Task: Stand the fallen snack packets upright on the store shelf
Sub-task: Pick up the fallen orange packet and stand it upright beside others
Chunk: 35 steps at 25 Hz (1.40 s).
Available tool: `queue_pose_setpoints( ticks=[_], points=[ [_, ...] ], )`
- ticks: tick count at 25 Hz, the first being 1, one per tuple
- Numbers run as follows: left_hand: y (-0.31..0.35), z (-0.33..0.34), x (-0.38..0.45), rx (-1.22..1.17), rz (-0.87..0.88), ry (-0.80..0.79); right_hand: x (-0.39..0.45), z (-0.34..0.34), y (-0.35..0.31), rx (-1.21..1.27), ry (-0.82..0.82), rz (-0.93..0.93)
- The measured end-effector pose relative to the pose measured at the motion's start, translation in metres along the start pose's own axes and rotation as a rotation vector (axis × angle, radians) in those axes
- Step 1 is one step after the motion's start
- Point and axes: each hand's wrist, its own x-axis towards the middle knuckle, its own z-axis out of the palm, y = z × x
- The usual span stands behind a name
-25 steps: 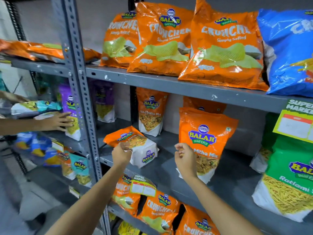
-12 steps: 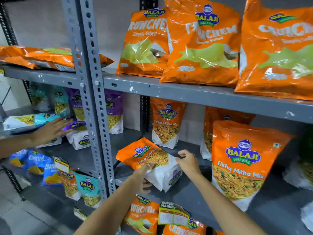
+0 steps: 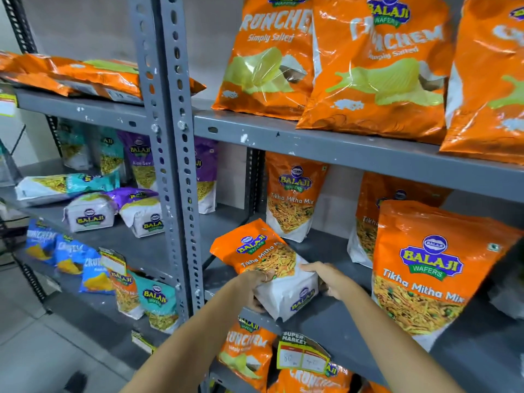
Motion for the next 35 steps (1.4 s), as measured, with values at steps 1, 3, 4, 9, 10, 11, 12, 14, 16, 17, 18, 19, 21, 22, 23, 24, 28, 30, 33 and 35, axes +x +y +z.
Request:
queue_pose_setpoints(
  ticks=[1, 3, 4, 9, 10, 11, 12, 14, 16, 17, 18, 19, 21, 22, 23, 24, 28, 30, 33, 35],
  points=[
    [-0.003, 0.0, -0.001, -0.014, 0.03, 0.002, -0.006, -0.003, 0.001, 0.008, -0.042, 0.018],
    [-0.011, -0.001, -0.005, -0.033, 0.082, 0.013, -0.019, -0.006, 0.003, -0.005, -0.135, 0.047],
    [-0.016, -0.002, -0.009, -0.03, 0.109, 0.031, -0.026, -0.006, 0.006, -0.026, -0.163, 0.05],
    [-0.039, -0.005, -0.021, -0.009, 0.311, 0.12, -0.05, -0.005, 0.031, -0.021, -0.093, -0.062],
    [-0.041, -0.005, -0.025, 0.017, 0.362, 0.127, -0.053, -0.005, 0.037, -0.021, -0.072, -0.111],
    [-0.042, -0.005, -0.028, 0.052, 0.422, 0.129, -0.057, -0.005, 0.043, -0.029, -0.053, -0.167],
    [-0.042, -0.006, -0.031, 0.097, 0.481, 0.133, -0.06, -0.005, 0.048, -0.042, -0.034, -0.224],
    [-0.04, -0.005, -0.035, 0.183, 0.575, 0.144, -0.065, -0.006, 0.056, -0.071, 0.01, -0.332],
    [-0.036, -0.003, -0.034, 0.237, 0.639, 0.148, -0.065, -0.009, 0.06, -0.075, 0.06, -0.393],
    [-0.035, -0.002, -0.033, 0.263, 0.663, 0.16, -0.065, -0.009, 0.062, -0.054, 0.076, -0.423],
    [-0.033, 0.0, -0.031, 0.283, 0.688, 0.174, -0.064, -0.009, 0.063, -0.033, 0.087, -0.445],
    [-0.03, 0.002, -0.029, 0.294, 0.708, 0.183, -0.062, -0.009, 0.065, -0.013, 0.099, -0.465],
    [-0.023, 0.005, -0.021, 0.298, 0.744, 0.181, -0.056, -0.007, 0.066, 0.001, 0.142, -0.478],
    [-0.018, 0.006, -0.016, 0.291, 0.759, 0.162, -0.053, -0.006, 0.065, -0.008, 0.161, -0.487],
    [-0.013, 0.007, -0.011, 0.277, 0.771, 0.13, -0.05, -0.004, 0.064, -0.012, 0.177, -0.494],
    [-0.008, 0.007, -0.005, 0.266, 0.788, 0.094, -0.046, -0.001, 0.064, -0.015, 0.194, -0.497],
    [0.001, 0.0, 0.017, 0.28, 0.839, -0.028, -0.032, 0.008, 0.069, -0.008, 0.237, -0.484],
    [-0.005, -0.01, 0.028, 0.328, 0.818, -0.099, -0.025, 0.007, 0.075, -0.009, 0.208, -0.458],
    [-0.02, -0.023, 0.044, 0.419, 0.77, -0.158, -0.019, 0.005, 0.082, -0.02, 0.132, -0.416],
    [-0.02, -0.029, 0.051, 0.414, 0.767, -0.15, -0.014, 0.006, 0.081, -0.029, 0.126, -0.438]
  ],
)
